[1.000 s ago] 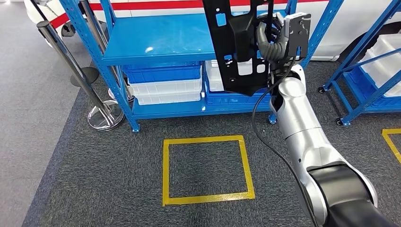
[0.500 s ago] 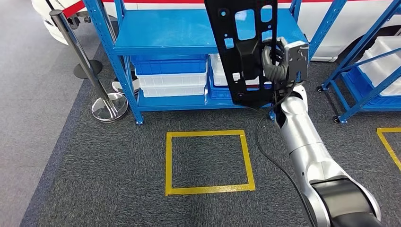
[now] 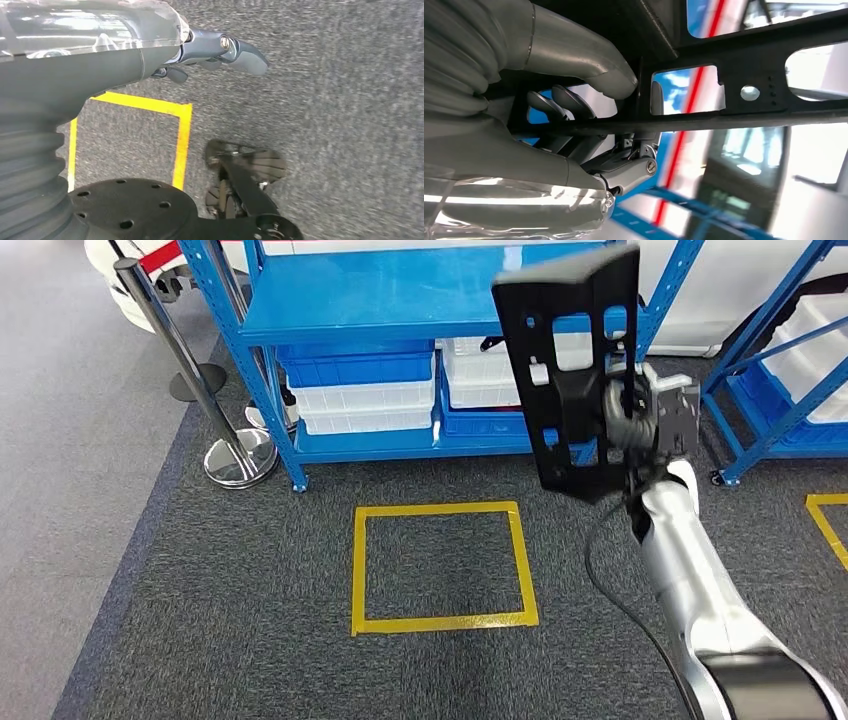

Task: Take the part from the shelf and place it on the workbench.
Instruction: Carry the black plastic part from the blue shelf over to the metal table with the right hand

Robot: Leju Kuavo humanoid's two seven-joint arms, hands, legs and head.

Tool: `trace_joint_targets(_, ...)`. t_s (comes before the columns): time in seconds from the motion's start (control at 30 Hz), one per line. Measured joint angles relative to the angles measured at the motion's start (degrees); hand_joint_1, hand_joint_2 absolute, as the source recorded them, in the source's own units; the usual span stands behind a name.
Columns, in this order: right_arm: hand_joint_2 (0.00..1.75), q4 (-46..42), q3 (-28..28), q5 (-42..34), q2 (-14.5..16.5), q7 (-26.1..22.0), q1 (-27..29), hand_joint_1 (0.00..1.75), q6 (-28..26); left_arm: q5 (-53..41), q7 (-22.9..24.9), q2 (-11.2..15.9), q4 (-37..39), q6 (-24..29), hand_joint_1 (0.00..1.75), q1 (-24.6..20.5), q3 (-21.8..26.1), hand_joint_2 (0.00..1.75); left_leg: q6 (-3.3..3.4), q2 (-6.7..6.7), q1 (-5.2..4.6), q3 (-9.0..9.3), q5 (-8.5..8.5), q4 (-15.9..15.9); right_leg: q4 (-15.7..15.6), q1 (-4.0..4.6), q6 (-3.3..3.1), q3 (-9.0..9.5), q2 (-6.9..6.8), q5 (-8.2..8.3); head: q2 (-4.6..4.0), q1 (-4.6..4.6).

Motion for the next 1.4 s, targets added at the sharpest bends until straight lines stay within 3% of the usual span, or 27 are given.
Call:
trace_joint_targets(0.03, 1.75, 0.1, -0.6, -0.1, -0.5, -0.6, 1.9, 1.75, -0.1, -0.1, 0.1, 0.1, 0.0, 0.0, 0.0, 0.0, 0.0, 1.75, 0.03, 0.0, -0.01, 1.13, 0.56, -0.1, 0.2, 0.06, 0.03, -0.58, -0.03, 0.33, 0.0, 0.0)
trace_joint_targets(0.07, 1.75, 0.1, -1.1, 0.0, -0.7, -1.1, 3.5, 1.75, -0.3, -0.3, 0.1, 0.3, 0.0, 0.0, 0.0, 0.0, 0.0, 1.75, 0.2, -0.02, -0.04, 3.26, 1.8, -2.3, 0.4, 0.1, 0.08, -1.17, 0.07, 0.67, 0.0, 0.0)
trace_joint_targets(0.13, 1.75, -0.8, -2.0, 1.3, -0.9, -1.5, 6.7, 1.75, -1.0, -0.6, -0.4, 0.8, 0.0, 0.1, 0.0, 0.0, -0.1, 1.75, 1.04, -0.12, -0.26, 8.97, 3.27, -10.3, 0.7, 0.22, 0.32, -2.15, 0.44, 1.36, 0.0, 0.0)
trace_joint_targets(0.2, 1.75, -2.6, -3.0, 3.2, -0.8, -1.5, 9.9, 1.75, -1.8, -0.6, -1.3, 1.1, 0.0, 0.1, 0.0, -0.1, -0.2, 1.75, 1.77, -0.18, -0.62, 12.35, 3.09, -15.8, 0.6, 0.13, 0.94, -2.61, 0.69, 2.1, 0.01, 0.0)
trace_joint_targets(0.27, 1.75, -5.0, -4.1, 3.9, -0.7, -1.3, 12.9, 1.75, -2.1, -0.3, -1.9, 1.2, 0.0, -0.3, 0.0, 0.0, -0.2, 1.75, 2.27, -0.12, -0.78, 12.57, 3.48, -17.1, 0.2, -0.09, 1.81, -2.77, 0.84, 2.88, 0.01, 0.0)
trace_joint_targets(0.33, 1.75, -7.4, -5.6, 2.8, -0.7, -1.0, 15.5, 1.75, -1.7, -0.1, -1.7, 1.1, 0.0, -1.0, 0.0, 0.0, -0.2, 1.75, 3.06, 0.21, -0.55, 12.28, 4.65, -17.9, 0.7, -0.24, 2.53, -3.17, 1.1, 2.04, 0.0, 0.01)
trace_joint_targets(0.37, 1.75, -8.6, -6.7, 1.9, -0.7, -0.8, 16.5, 1.75, -1.3, 0.0, -1.6, 1.1, 0.0, -1.2, 0.0, 0.1, -0.2, 1.75, 3.42, 0.47, -0.36, 12.01, 5.26, -18.3, 2.3, -0.29, 2.86, -3.78, 1.22, 0.32, 0.0, 0.01)
trace_joint_targets(0.43, 1.75, -10.4, -8.8, 0.2, -0.8, -0.5, 18.0, 1.75, -0.4, 0.0, -1.3, 1.1, 0.0, -1.6, 0.0, 0.2, -0.2, 1.75, 3.79, 1.07, -0.33, 11.15, 6.09, -18.4, 8.6, -0.54, 3.55, -5.86, 1.35, -4.51, 0.0, 0.01)
trace_joint_targets(0.47, 1.75, -11.1, -9.8, -0.4, -0.9, -0.5, 18.7, 1.75, -0.2, 0.0, -1.2, 1.1, 0.0, -1.7, 0.0, 0.2, -0.2, 1.75, 3.77, 1.44, -0.32, 10.65, 6.4, -18.4, 12.2, -0.66, 3.91, -6.9, 1.37, -6.19, 0.0, 0.0)
trace_joint_targets(0.5, 1.75, -11.7, -10.5, -0.8, -1.0, -0.4, 19.5, 1.75, 0.0, 0.1, -1.0, 1.1, 0.0, -1.9, 0.0, 0.3, -0.2, 1.75, 3.7, 1.87, -0.28, 10.17, 6.66, -18.2, 14.6, -0.81, 4.26, -7.35, 1.36, -6.67, 0.0, 0.0)
trace_joint_targets(0.53, 1.75, -12.3, -11.2, -1.2, -1.1, -0.3, 20.1, 1.75, 0.2, 0.2, -0.9, 1.1, 0.0, -2.0, 0.0, 0.4, -0.2, 1.75, 3.58, 2.37, -0.21, 9.68, 6.87, -18.0, 15.3, -0.99, 4.58, -6.93, 1.3, -6.05, 0.0, 0.0)
trace_joint_targets(0.6, 1.75, -13.2, -12.3, -1.5, -1.2, -0.3, 21.0, 1.75, 0.3, 0.3, -0.7, 1.1, 0.0, -2.2, 0.0, 0.7, -0.2, 1.75, 3.19, 3.42, -0.05, 8.76, 7.04, -17.3, 10.2, -1.41, 5.11, -2.87, 0.4, -3.28, 0.0, 0.0)
trace_joint_targets(0.63, 1.75, -13.6, -12.7, -1.5, -1.3, -0.2, 21.1, 1.75, 0.4, 0.3, -0.7, 1.2, 0.0, -2.2, 0.0, 0.7, -0.2, 1.75, 2.88, 3.92, -0.1, 8.31, 7.03, -16.9, 6.4, -1.32, 5.14, -0.38, -0.75, -2.74, 0.0, 0.01)
trace_joint_targets(0.7, 1.75, -14.3, -13.4, -1.7, -1.5, -0.2, 21.4, 1.75, 0.5, 0.5, -0.6, 1.2, 0.0, -2.2, 0.0, 0.8, -0.2, 1.75, 2.15, 4.87, -0.37, 7.96, 6.95, -16.2, 1.6, -0.89, 4.2, 2.41, -2.33, -2.77, 0.0, -0.08)
trace_joint_targets(0.77, 1.75, -14.7, -13.8, -1.7, -1.5, -0.3, 21.9, 1.75, 0.7, 0.7, -0.6, 1.2, 0.0, -2.1, 0.0, 0.8, -0.2, 1.75, 1.48, 5.89, -0.56, 8.02, 7.05, -16.0, 1.3, -0.57, 2.63, 2.11, -1.78, -2.91, 0.0, -0.17)
trace_joint_targets(0.83, 1.75, -15.0, -14.3, -1.7, -1.5, -0.5, 22.4, 1.75, 0.7, 0.9, -0.5, 1.3, 0.0, -2.2, 0.0, 0.9, -0.2, 1.75, 0.76, 5.26, -0.36, 7.66, 6.18, -15.2, 1.1, -0.69, 1.42, 1.64, -0.7, -2.48, 0.0, -0.17)
trace_joint_targets(0.87, 1.75, -15.1, -14.4, -1.7, -1.5, -0.6, 22.5, 1.75, 0.7, 0.9, -0.4, 1.3, 0.0, -2.2, 0.0, 1.0, -0.2, 1.75, 0.5, 4.09, -0.26, 6.99, 4.63, -13.4, 1.0, -0.71, 0.87, 1.34, -0.17, -2.12, 0.0, -0.17)
trace_joint_targets(0.93, 1.75, -15.2, -14.5, -1.7, -1.4, -0.9, 22.5, 1.75, 0.7, 1.0, -0.3, 1.4, 0.0, -2.2, 0.0, 1.4, -0.2, 1.75, 0.33, 1.48, -0.13, 4.65, 0.14, -7.0, 0.9, -0.46, 0.03, 0.64, 0.95, -1.51, 0.0, -0.17)
trace_joint_targets(1.0, 1.75, -15.1, -14.6, -1.4, -1.5, -1.0, 22.1, 1.75, 0.5, 1.1, -0.2, 1.4, 0.0, -2.3, 0.0, 1.7, -0.2, 1.75, 0.55, 0.72, -0.17, 2.53, -2.77, -0.5, 1.0, 0.05, -0.38, -0.08, 2.32, -0.98, 0.0, -0.17)
trace_joint_targets(1.03, 1.75, -15.1, -14.6, -1.2, -1.6, -1.1, 21.7, 1.75, 0.3, 1.0, -0.1, 1.5, 0.0, -2.4, 0.0, 1.7, -0.2, 1.75, 0.85, 0.61, -0.26, 2.51, -2.69, 0.4, 1.1, 0.32, -0.47, -0.41, 3.12, -0.71, 0.0, -0.17)
trace_joint_targets(1.07, 1.75, -15.1, -14.7, -1.1, -1.9, -1.1, 21.0, 1.75, 0.1, 1.0, 0.0, 1.5, 0.0, -2.4, 0.0, 1.8, -0.2, 1.75, 1.32, 0.45, -0.42, 3.5, -1.57, -0.9, 1.1, 0.58, -0.51, -0.68, 3.92, -0.45, 0.0, -0.17)
trace_joint_targets(1.13, 1.75, -15.0, -15.0, -0.8, -2.6, -1.1, 19.5, 1.75, -0.2, 0.8, 0.1, 1.8, 0.0, -2.5, 0.0, 1.8, -0.2, 1.75, 3.01, -1.2, -0.9, 7.68, 1.67, -8.3, 1.1, 0.93, -0.46, -1.01, 5.34, 0.01, 0.0, -0.16)
trace_joint_targets(1.2, 1.75, -15.0, -15.3, -0.4, -3.1, -1.3, 18.2, 1.75, -0.7, 0.7, 0.2, 2.1, 0.1, -2.6, 0.0, 1.8, -0.2, 1.75, 4.08, -3.16, -1.19, 11.07, 3.34, -14.4, 1.1, 0.8, -0.07, -1.23, 6.54, 0.49, 0.0, -0.15)
trace_joint_targets(1.23, 1.75, -14.9, -15.4, 0.0, -3.3, -1.4, 17.6, 1.75, -1.1, 0.7, 0.2, 2.2, 0.1, -2.5, 0.0, 1.9, -0.2, 1.75, 4.24, -3.58, -1.32, 11.73, 3.38, -15.7, 1.0, 0.52, 0.28, -1.37, 7.11, 0.77, 0.0, -0.14)
trace_joint_targets(1.3, 1.75, -14.8, -15.5, 1.3, -3.9, -1.4, 16.4, 1.75, -2.1, 0.8, 0.4, 2.1, 0.1, -2.3, 0.0, 1.8, -0.2, 1.75, 4.13, -2.74, -1.39, 12.11, 4.1, -17.0, 0.8, 0.08, 1.03, -1.65, 8.02, 1.34, 0.0, -0.15)
trace_joint_targets(1.37, 1.75, -14.5, -15.5, 3.0, -4.8, -0.8, 14.1, 1.75, -2.8, 1.2, 0.5, 1.9, 0.1, -2.0, 0.0, 1.7, -0.1, 1.75, 4.27, -1.39, -1.2, 12.34, 5.18, -18.5, 1.9, 0.17, 1.53, -2.61, 6.08, 0.4, 0.0, -0.12)
trace_joint_targets(1.4, 1.75, -14.0, -15.4, 3.9, -5.2, -0.4, 12.3, 1.75, -3.2, 1.4, 0.5, 1.8, 0.0, -1.8, 0.0, 1.8, -0.1, 1.75, 4.26, -0.6, -1.06, 12.31, 5.65, -19.0, 4.1, 0.18, 1.75, -3.7, 4.46, -1.08, 0.0, -0.1)
